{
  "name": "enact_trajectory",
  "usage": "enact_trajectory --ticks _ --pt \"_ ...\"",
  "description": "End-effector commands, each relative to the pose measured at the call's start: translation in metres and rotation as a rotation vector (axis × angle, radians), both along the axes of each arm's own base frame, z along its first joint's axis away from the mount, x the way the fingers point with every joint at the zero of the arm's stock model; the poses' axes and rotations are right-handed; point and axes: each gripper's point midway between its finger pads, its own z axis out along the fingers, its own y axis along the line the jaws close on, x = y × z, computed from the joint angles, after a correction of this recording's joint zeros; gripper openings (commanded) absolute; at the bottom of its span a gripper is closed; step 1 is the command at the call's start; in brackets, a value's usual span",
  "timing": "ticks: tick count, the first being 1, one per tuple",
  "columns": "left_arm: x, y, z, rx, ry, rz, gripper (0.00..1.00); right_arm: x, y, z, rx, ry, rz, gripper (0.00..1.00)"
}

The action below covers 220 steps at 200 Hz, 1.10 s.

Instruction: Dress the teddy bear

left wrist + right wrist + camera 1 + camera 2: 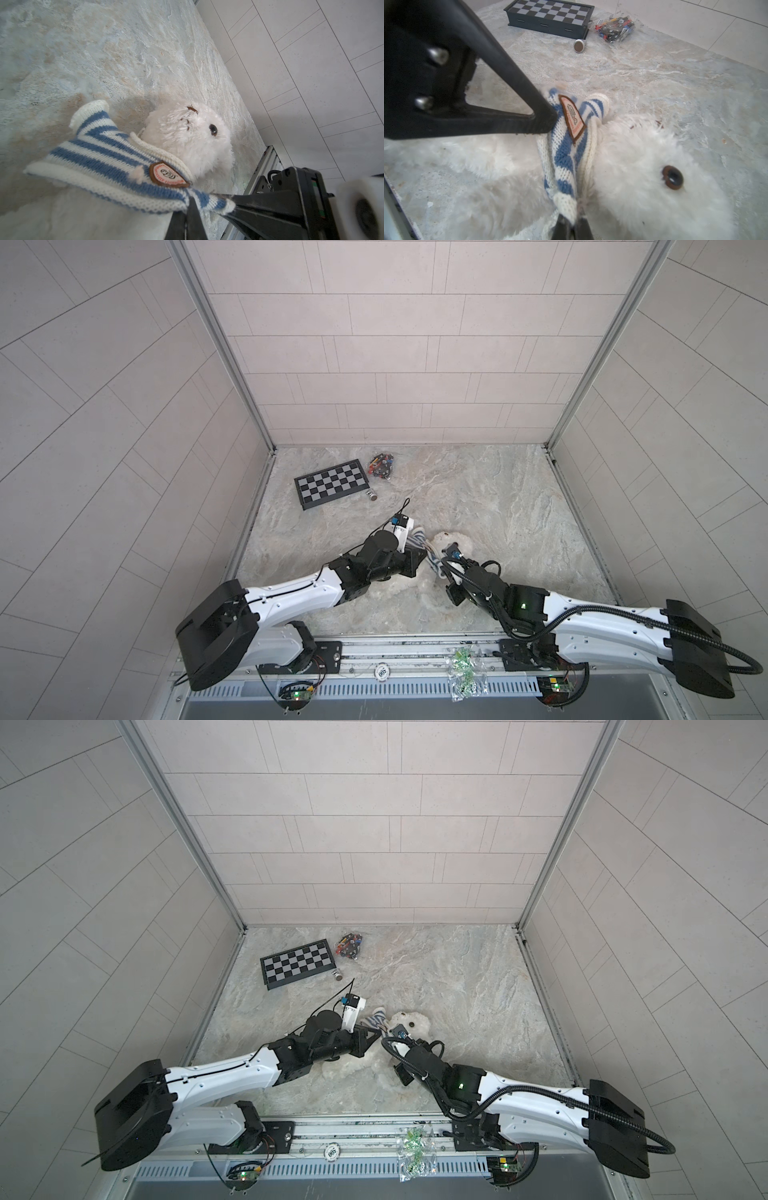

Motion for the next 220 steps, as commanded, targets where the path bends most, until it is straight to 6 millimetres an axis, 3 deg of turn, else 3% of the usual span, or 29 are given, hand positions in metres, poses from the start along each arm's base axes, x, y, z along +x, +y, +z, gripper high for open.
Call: enact_trajectory --ticks 1,19,49,82,110,133,167,192,220 --pt "0.004 0.008 0.008 0.01 -0.04 0.032 0.23 -0.004 0.019 0.028 0.164 0.047 0.021 0.0" --pt "-0.003 0.016 0.015 0.04 -0.07 0.046 0.36 -0.006 0.029 0.036 0.221 0.07 0.042 0.0" --pt "-0.024 0.03 0.023 0.071 -0.093 0.069 0.38 -0.009 0.043 0.044 0.288 0.093 0.072 0.0" --pt "-0.048 0.044 0.03 0.043 -0.098 0.098 0.27 -0.01 0.049 0.051 0.334 0.101 0.087 0.0" --pt "-0.062 0.038 0.025 -0.015 -0.052 0.075 0.2 -0.01 0.051 0.046 0.335 0.11 0.09 0.0" --pt "-0.059 0.037 0.01 -0.017 -0.024 0.106 0.09 -0.011 0.054 0.046 0.348 0.115 0.097 0.0" --pt "-0.052 0.032 -0.002 0.022 -0.026 0.121 0.08 -0.012 0.052 0.047 0.363 0.116 0.096 0.0" --pt "-0.045 0.03 -0.004 0.004 -0.028 0.137 0.11 -0.013 0.049 0.043 0.337 0.119 0.096 0.0" --pt "-0.035 0.031 -0.007 -0.032 -0.022 0.165 0.23 -0.016 0.041 0.034 0.307 0.137 0.089 0.0"
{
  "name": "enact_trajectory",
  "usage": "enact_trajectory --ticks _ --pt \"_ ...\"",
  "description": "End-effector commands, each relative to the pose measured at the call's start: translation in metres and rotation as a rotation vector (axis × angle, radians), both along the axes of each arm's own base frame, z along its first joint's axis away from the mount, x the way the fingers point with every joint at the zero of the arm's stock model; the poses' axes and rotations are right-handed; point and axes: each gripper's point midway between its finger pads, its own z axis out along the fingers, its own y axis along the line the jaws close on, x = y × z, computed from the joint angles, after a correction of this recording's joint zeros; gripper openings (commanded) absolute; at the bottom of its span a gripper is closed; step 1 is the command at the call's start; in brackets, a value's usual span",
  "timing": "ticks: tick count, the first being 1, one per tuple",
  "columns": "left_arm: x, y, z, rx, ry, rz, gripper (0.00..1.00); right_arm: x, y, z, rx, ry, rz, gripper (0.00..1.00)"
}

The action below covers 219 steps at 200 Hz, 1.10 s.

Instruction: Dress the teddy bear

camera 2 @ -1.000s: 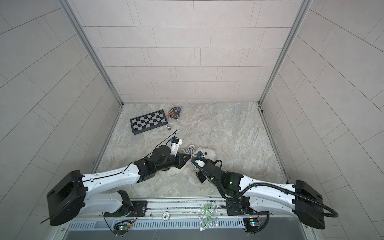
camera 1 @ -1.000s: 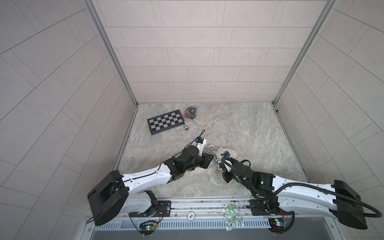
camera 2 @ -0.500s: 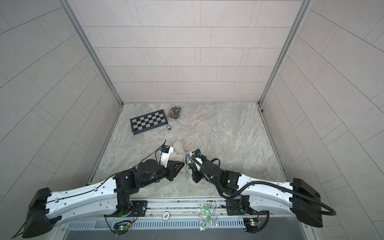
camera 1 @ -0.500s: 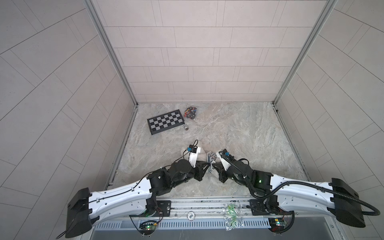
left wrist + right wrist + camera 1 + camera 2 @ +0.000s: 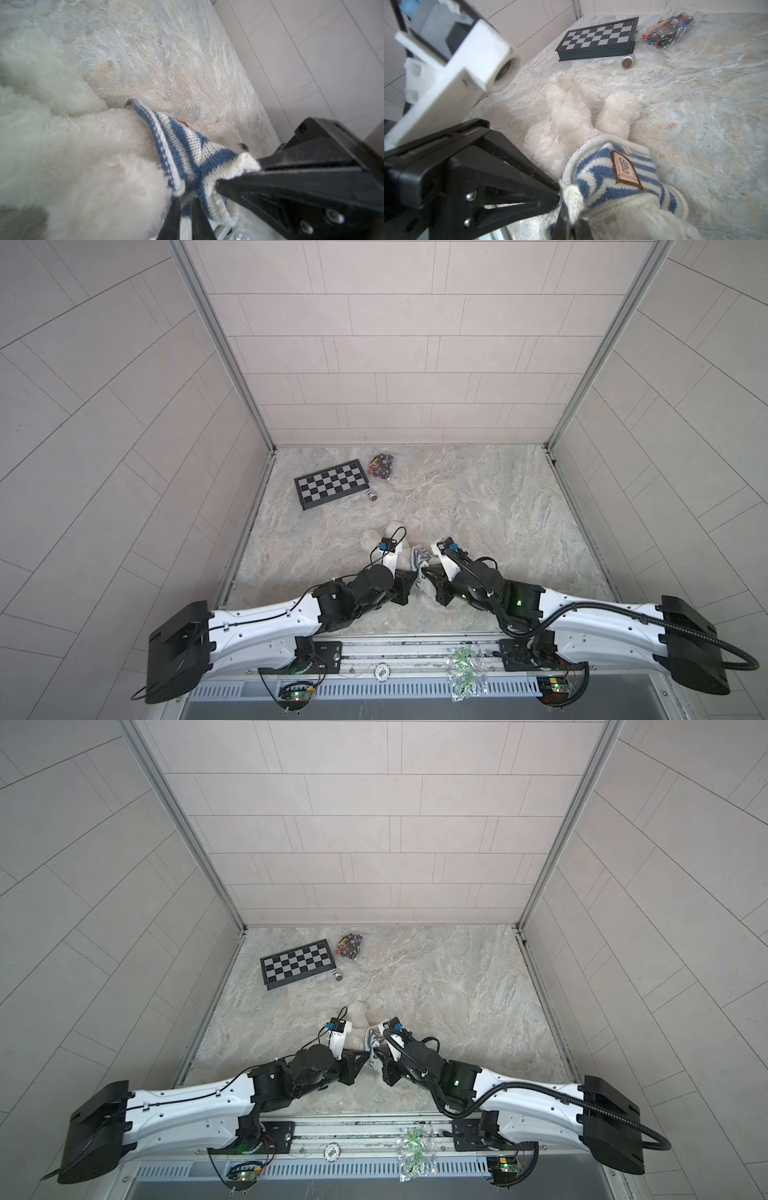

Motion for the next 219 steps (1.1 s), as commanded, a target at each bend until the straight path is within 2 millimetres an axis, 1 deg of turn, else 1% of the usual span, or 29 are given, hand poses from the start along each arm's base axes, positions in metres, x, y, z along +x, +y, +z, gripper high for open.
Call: enact_trajectory --ticks 1,34,75,103,137,168,180,193,205,219 --pt "0.012 0.0 0.004 -0.059 -0.018 0.035 0.23 -0.002 -0.006 0.003 0.016 0.006 -0.012 0.0" --pt "0.018 -0.006 -0.004 -0.019 -0.007 0.017 0.24 -0.003 -0.014 -0.002 0.009 0.01 -0.026 0.0" --pt "0.023 -0.006 -0.014 0.027 0.001 0.027 0.26 -0.004 -0.017 -0.007 0.004 0.018 -0.035 0.0" --pt "0.022 -0.015 -0.017 0.033 0.013 -0.005 0.27 -0.004 -0.016 -0.009 -0.003 0.019 -0.034 0.0" --pt "0.018 -0.025 -0.017 0.01 0.03 -0.041 0.2 -0.003 -0.017 -0.012 -0.009 0.02 -0.043 0.0" --pt "0.016 -0.025 -0.02 0.027 0.033 -0.049 0.13 -0.002 -0.019 -0.014 -0.009 0.019 -0.051 0.0" --pt "0.016 -0.023 -0.021 0.029 0.032 -0.046 0.08 -0.002 -0.02 -0.014 -0.01 0.02 -0.053 0.0" --pt "0.016 -0.02 -0.017 0.023 0.022 -0.042 0.0 -0.003 -0.022 -0.015 -0.016 0.021 -0.057 0.0" --pt "0.018 -0.016 -0.009 0.019 0.005 -0.035 0.0 -0.002 -0.028 -0.015 -0.037 0.015 -0.068 0.0" --pt "0.019 -0.011 0.002 0.02 -0.021 -0.036 0.0 -0.002 -0.039 -0.015 -0.073 -0.001 -0.09 0.0"
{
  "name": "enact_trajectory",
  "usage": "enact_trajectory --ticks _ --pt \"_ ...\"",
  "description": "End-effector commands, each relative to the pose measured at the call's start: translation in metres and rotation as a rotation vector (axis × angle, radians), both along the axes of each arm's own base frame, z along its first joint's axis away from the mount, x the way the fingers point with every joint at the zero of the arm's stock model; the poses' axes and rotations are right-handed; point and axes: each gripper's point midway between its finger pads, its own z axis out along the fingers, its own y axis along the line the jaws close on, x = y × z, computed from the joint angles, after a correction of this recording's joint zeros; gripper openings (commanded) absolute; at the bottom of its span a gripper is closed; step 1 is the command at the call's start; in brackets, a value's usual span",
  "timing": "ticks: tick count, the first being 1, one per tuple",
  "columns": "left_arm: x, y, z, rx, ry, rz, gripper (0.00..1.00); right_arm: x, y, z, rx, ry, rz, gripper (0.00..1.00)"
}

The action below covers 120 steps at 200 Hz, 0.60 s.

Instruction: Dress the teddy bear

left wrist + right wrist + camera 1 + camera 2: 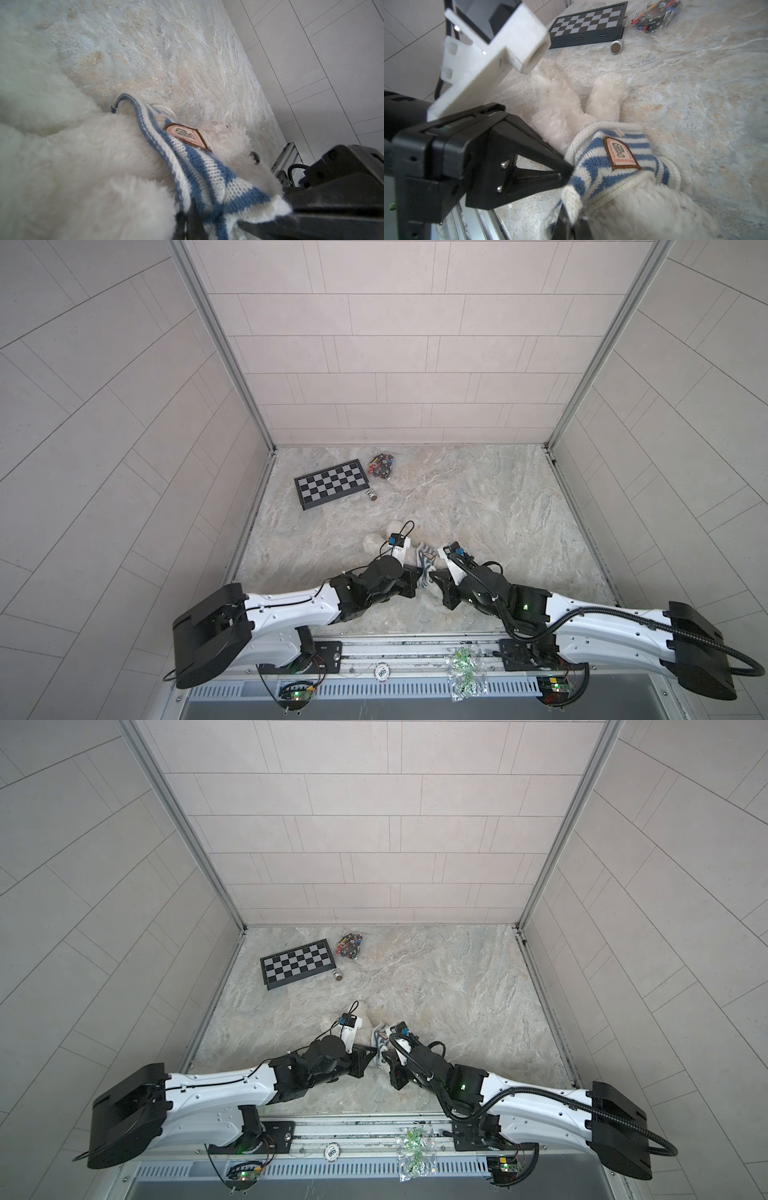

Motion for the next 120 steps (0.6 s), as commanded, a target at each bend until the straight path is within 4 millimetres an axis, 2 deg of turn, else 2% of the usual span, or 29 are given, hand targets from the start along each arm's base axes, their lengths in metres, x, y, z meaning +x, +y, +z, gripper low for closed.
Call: enact_trajectory --ticks 1,11,27,36,63,80,120 --pt "0.005 0.007 0.023 -0.01 -0.055 0.003 0.0 0.004 -0.018 0.003 -0.033 -0.023 -0.057 0.01" --pt "0.005 0.009 0.03 -0.006 -0.07 -0.003 0.0 0.004 -0.025 0.007 -0.048 -0.042 -0.066 0.08" --pt "0.005 0.012 0.039 -0.012 -0.082 -0.007 0.0 0.002 -0.034 0.016 -0.075 -0.071 -0.063 0.27" --pt "0.006 0.013 0.043 -0.023 -0.085 -0.008 0.0 0.001 -0.036 0.019 -0.093 -0.081 -0.056 0.33" --pt "0.008 0.013 0.05 -0.044 -0.092 -0.007 0.0 -0.005 -0.039 0.027 -0.121 -0.096 -0.014 0.42" --pt "0.009 0.011 0.053 -0.051 -0.091 -0.008 0.0 -0.013 -0.036 0.032 -0.106 -0.101 0.023 0.55" --pt "0.012 0.006 0.059 -0.078 -0.09 -0.014 0.0 -0.033 -0.034 0.026 -0.193 -0.134 0.104 0.64"
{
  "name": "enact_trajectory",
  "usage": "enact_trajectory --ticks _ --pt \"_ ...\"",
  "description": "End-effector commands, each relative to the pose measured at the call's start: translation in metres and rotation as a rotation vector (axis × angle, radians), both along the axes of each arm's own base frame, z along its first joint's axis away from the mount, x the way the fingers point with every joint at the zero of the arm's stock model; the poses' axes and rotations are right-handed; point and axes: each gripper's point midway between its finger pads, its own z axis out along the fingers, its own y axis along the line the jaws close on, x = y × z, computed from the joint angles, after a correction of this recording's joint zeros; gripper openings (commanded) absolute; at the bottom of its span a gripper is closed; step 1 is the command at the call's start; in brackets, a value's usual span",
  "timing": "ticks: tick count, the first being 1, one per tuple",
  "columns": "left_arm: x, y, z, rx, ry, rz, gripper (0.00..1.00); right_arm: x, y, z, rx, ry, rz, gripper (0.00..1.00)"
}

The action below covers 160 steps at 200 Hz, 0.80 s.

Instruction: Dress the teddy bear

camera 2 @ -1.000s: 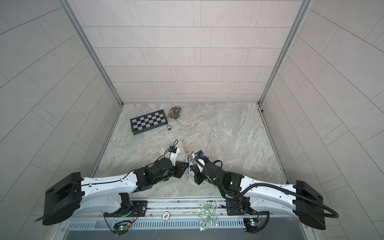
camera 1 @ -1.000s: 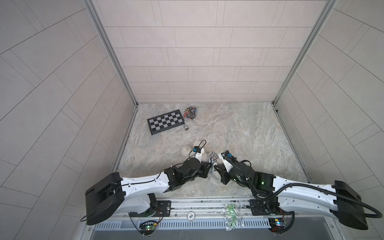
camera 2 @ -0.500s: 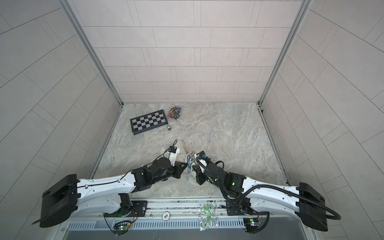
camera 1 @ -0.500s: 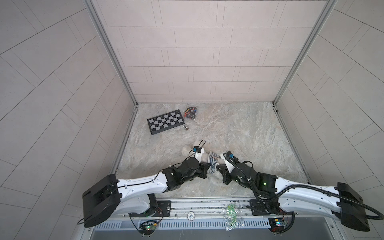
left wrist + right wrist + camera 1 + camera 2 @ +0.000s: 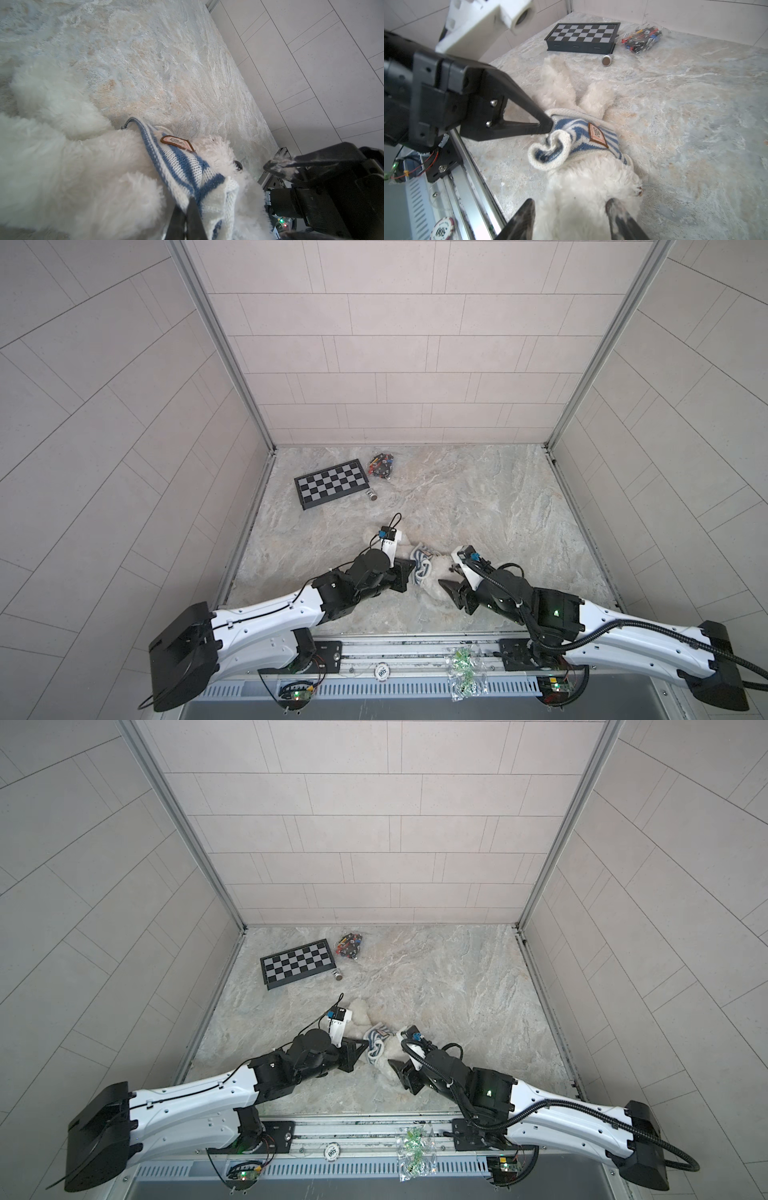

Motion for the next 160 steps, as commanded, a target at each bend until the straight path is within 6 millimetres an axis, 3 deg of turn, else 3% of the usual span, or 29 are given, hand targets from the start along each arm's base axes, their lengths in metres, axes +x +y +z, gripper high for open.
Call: enact_trajectory --ticks 1,45,67,133,140,160 --pt "0.007 -0.012 0.028 -0.058 -0.043 -0.017 0.0 -0.009 -0.003 0.0 -0.077 -0.028 0.031 0.64" --pt "0.006 -0.019 0.035 -0.075 -0.038 -0.039 0.0 0.0 -0.008 -0.015 -0.229 -0.081 -0.014 0.65" --pt "0.006 -0.015 0.036 -0.074 -0.043 -0.032 0.0 0.009 -0.016 -0.018 -0.289 -0.112 -0.071 0.6" --pt "0.012 0.013 0.027 -0.04 -0.042 0.021 0.0 0.022 -0.043 -0.017 -0.367 -0.159 -0.18 0.04" --pt "0.014 0.017 0.026 -0.033 -0.041 0.029 0.0 0.022 -0.045 -0.017 -0.364 -0.158 -0.186 0.0" --pt "0.017 0.03 0.023 -0.017 -0.043 0.051 0.0 0.024 -0.049 -0.019 -0.357 -0.152 -0.204 0.0"
